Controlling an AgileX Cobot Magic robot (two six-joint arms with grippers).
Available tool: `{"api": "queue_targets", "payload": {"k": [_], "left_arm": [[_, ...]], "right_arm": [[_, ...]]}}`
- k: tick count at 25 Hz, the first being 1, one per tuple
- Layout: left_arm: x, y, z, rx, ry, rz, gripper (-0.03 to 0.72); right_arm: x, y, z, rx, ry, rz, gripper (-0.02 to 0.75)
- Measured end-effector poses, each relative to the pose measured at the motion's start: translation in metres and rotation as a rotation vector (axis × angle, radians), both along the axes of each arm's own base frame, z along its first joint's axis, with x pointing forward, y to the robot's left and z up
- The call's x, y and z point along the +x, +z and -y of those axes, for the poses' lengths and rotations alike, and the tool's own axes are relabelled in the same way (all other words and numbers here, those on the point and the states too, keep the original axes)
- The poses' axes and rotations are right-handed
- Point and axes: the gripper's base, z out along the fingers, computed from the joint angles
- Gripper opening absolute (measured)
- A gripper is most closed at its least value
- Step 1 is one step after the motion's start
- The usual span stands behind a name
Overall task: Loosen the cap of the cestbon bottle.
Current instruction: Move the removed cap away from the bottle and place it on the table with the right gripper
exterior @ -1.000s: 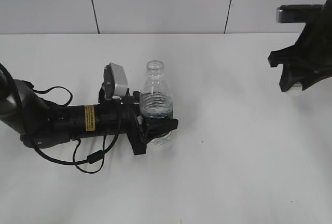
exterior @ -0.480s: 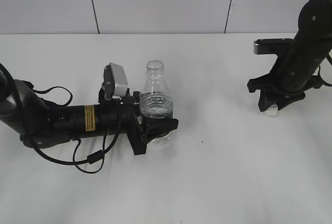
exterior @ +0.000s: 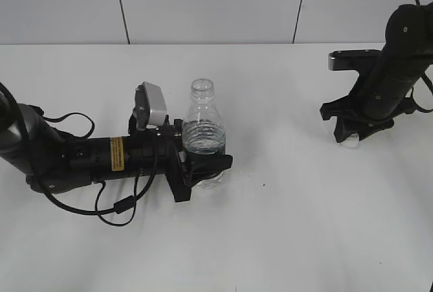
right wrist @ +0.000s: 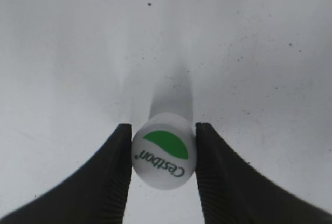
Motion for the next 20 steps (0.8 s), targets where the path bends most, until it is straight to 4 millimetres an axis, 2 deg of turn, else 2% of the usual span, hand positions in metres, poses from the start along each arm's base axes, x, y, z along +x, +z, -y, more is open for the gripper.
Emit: {"api": "queue_targets", "payload": {"k": [13, 15, 18, 20], "left_arm": [[0.0, 0.0, 0.0, 0.0, 0.0, 0.0, 0.401], [0.0, 0.0, 0.0, 0.0, 0.0, 0.0, 0.401], [0.0, 0.0, 0.0, 0.0, 0.0, 0.0, 0.401], [0.0, 0.0, 0.0, 0.0, 0.0, 0.0, 0.401]], "right_arm": [[-0.0007, -0.0002, 0.0011, -0.015, 0.014, -0.007, 0.354], [-0.0017, -0.0004, 0.0012, -0.018, 0.018, -0.018, 0.399], [-0.0048, -0.001, 0.0016, -0.023, 0.032, -0.051, 0.575], [-0.0073, -0.0013, 0.0019, -0.03, 0.05, -0.077, 0.631]]}}
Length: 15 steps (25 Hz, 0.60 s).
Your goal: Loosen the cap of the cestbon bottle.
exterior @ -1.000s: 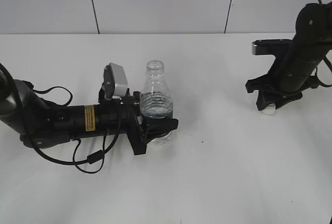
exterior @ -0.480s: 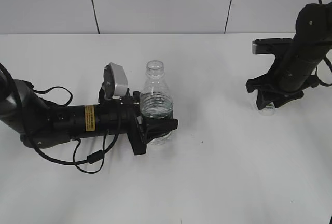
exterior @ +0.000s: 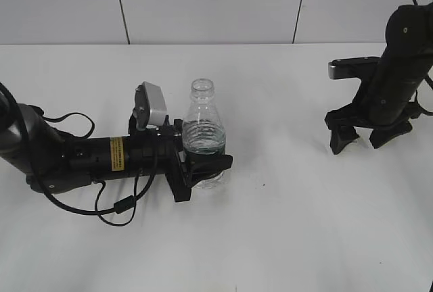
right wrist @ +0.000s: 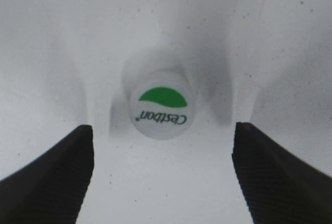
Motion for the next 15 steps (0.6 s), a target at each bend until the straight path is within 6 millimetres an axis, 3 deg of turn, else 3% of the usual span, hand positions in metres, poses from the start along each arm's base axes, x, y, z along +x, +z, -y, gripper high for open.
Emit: {"api": "queue_targets", "payload": {"k": [6, 12, 15], "left_arm": [[0.0, 0.0, 0.0, 0.0, 0.0, 0.0, 0.412], [0.0, -0.002, 0.0, 0.005, 0.008, -0.018, 0.559], [0.001, -0.003, -0.001, -0.005, 0.032, -0.058, 0.582]], "right_arm": [[-0.005, -0.001, 0.001, -0.016, 0.033, -0.054, 0.629], [-0.007, 0.005, 0.001, -0.019, 0.078, -0.054, 0.596], [-0.006, 0.013, 0.001, -0.017, 0.082, -0.025, 0.592]]}}
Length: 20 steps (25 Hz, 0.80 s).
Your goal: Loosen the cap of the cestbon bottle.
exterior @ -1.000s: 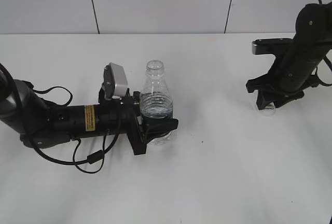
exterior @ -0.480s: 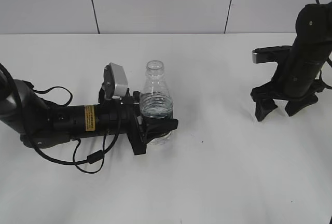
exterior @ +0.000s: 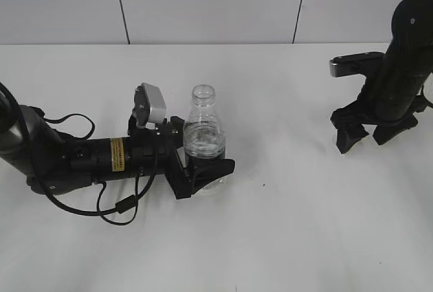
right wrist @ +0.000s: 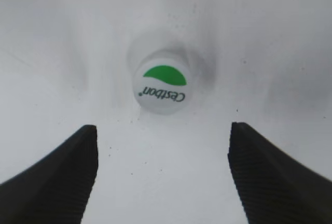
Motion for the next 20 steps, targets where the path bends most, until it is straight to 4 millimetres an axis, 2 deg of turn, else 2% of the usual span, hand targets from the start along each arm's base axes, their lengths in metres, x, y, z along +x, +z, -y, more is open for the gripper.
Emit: {"api": "queue_targets", "payload": {"k": [4, 7, 11, 20], "left_arm": [[0.0, 0.002, 0.0, -0.004, 0.004, -0.013, 0.587], [0.002, 0.011, 0.001, -0.013, 0.004, 0.006, 0.589], [0.004, 0.033, 0.002, -0.049, 0.011, 0.014, 0.589], [0.005, 0.098, 0.002, -0.142, 0.019, 0.069, 0.59]], "right_arm": [[0.0, 0.007, 0.0, 0.002, 0.006, 0.022, 0.59], [0.0, 0.011, 0.0, 0.005, 0.006, 0.033, 0.59], [0.0, 0.017, 0.0, 0.007, 0.007, 0.051, 0.59], [-0.001, 0.025, 0.0, 0.011, 0.008, 0.072, 0.59]]}}
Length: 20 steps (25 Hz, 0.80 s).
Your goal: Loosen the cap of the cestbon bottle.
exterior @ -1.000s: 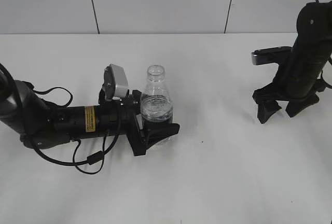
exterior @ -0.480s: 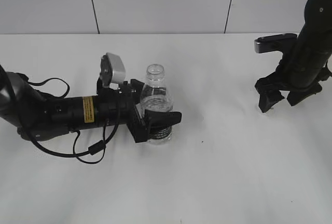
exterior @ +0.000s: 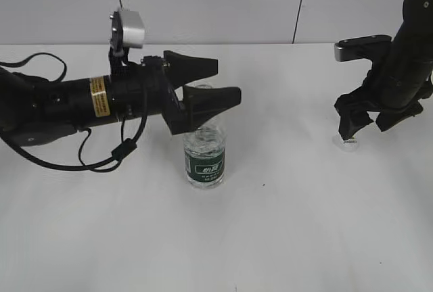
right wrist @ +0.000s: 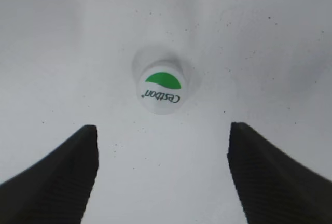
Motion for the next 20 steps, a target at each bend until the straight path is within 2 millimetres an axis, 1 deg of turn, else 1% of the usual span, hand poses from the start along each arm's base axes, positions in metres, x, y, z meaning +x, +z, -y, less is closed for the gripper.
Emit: {"api": "queue_targets", "payload": {"k": [5, 7, 9, 12, 15, 20], "left_arm": [[-0.004, 0.035, -0.002, -0.063, 0.002, -0.011, 0.59], [-0.007, 0.05, -0.003, -0.078, 0.009, -0.004, 0.59], [-0.008, 0.064, -0.005, -0.065, 0.036, 0.004, 0.59], [-0.009, 0.085, -0.012, -0.002, 0.131, -0.007, 0.59], [-0.011, 0.108, -0.023, 0.058, 0.27, -0.037, 0.59], [-0.025, 0.152, -0.046, 0.103, 0.484, -0.024, 0.59]], "right_arm": [[0.0, 0.001, 0.0, 0.0, 0.0, 0.002, 0.59], [-0.001, 0.005, 0.0, 0.003, -0.001, 0.008, 0.59], [-0.003, 0.014, 0.0, 0.008, -0.001, 0.024, 0.59], [-0.007, 0.032, 0.001, 0.015, -0.004, 0.053, 0.59], [-0.012, 0.046, 0.001, 0.019, -0.003, 0.07, 0.59], [-0.021, 0.066, 0.003, 0.022, -0.004, 0.076, 0.59]]}}
